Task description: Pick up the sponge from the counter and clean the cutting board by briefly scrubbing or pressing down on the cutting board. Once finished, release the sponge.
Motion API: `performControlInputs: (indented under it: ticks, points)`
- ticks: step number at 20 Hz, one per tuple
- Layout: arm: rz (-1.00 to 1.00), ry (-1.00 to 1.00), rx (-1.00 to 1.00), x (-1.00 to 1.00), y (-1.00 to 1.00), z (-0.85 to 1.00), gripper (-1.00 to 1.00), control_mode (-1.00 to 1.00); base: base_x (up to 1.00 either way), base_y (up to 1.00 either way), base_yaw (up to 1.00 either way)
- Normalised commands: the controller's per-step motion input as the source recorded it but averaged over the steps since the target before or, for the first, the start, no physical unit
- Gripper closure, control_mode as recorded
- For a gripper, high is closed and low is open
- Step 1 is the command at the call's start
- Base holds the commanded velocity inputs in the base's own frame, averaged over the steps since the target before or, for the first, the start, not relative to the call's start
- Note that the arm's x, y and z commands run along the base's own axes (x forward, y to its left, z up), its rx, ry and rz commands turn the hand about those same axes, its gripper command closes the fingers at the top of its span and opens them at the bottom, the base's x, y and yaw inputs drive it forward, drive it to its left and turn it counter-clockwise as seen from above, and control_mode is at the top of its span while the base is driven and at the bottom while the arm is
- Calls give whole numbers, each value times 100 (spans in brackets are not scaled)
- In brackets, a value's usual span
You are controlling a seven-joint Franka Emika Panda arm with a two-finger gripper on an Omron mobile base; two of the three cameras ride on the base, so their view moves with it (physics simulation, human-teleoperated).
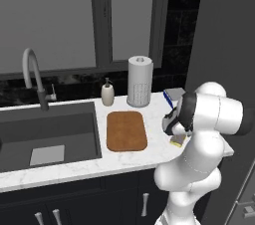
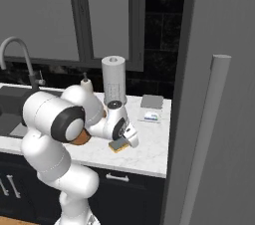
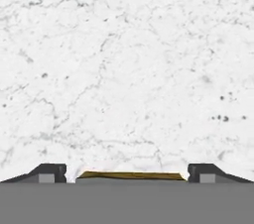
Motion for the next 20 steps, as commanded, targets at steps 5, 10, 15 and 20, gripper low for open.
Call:
performControlInputs:
  ticks: [5, 10, 15, 20]
  points:
    - [0, -1, 0, -29, 0, 81, -100, -100, 0, 0, 0]
    - [2, -6, 0, -57, 3, 100, -100, -100, 0, 0, 0]
    - [16, -1, 3, -42, 12, 100, -100, -100, 0, 0, 0]
    - [24, -1, 4, -45, 32, 100, -100, -100, 0, 0, 0]
